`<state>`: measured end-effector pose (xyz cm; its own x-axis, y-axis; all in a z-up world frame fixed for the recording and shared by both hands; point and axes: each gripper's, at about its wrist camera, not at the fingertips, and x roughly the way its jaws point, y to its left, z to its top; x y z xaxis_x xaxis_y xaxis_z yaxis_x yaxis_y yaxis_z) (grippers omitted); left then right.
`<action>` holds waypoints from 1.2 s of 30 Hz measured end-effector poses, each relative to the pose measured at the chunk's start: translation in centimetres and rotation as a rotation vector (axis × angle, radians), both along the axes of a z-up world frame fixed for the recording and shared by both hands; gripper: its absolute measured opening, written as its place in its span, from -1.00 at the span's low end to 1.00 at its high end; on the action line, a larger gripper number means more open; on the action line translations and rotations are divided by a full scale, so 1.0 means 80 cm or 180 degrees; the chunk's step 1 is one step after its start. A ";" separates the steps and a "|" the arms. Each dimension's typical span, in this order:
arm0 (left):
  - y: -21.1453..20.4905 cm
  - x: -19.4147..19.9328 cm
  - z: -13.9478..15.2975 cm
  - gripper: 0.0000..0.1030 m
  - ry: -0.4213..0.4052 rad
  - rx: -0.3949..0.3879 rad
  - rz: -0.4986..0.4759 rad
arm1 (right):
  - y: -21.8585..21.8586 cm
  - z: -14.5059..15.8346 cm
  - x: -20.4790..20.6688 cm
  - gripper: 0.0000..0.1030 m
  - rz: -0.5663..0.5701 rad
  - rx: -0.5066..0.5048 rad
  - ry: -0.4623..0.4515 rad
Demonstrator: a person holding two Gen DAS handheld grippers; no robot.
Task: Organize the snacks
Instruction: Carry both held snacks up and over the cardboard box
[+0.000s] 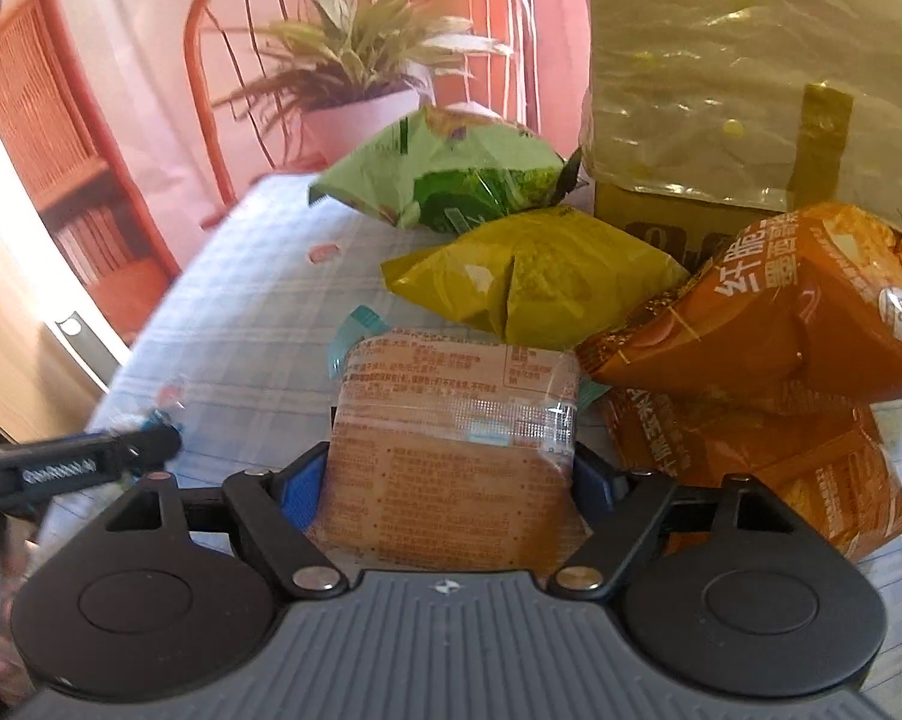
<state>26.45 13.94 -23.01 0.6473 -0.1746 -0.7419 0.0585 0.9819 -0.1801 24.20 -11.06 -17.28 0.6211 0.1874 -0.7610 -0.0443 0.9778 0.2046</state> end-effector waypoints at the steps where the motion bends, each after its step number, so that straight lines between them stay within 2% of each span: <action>1: -0.001 -0.001 0.001 -0.07 0.0009 0.0007 0.0011 | -0.001 0.003 -0.002 0.58 0.0011 0.0038 -0.0016; 6: -0.005 -0.008 0.016 -0.07 -0.0006 0.0031 0.0033 | -0.007 0.013 -0.010 0.58 0.0053 0.0195 -0.0103; 11: -0.014 -0.012 0.050 -0.07 -0.0145 -0.0007 0.0012 | -0.020 0.026 -0.015 0.58 0.0103 0.0463 -0.0279; 21: -0.065 0.000 0.156 -0.07 -0.0634 -0.0059 -0.0147 | -0.055 0.084 -0.024 0.58 0.0327 0.0752 -0.0951; 25: -0.105 0.018 0.200 -0.07 -0.0817 -0.0133 -0.0350 | -0.090 0.125 -0.017 0.58 0.0315 0.0820 -0.1279; 28: -0.146 0.035 0.236 -0.07 -0.1020 -0.0184 -0.0512 | -0.134 0.161 0.003 0.58 0.0227 0.0764 -0.1483; 31: -0.189 0.053 0.264 -0.07 -0.1215 -0.0373 -0.0685 | -0.177 0.192 0.027 0.58 0.0096 0.0581 -0.1667; 33: -0.220 0.071 0.280 -0.07 -0.1271 -0.0494 -0.0790 | -0.207 0.209 0.041 0.58 -0.0018 0.0397 -0.1810; 36: -0.266 0.099 0.291 -0.07 -0.1280 -0.0653 -0.0950 | -0.248 0.220 0.064 0.59 -0.0117 0.0184 -0.1838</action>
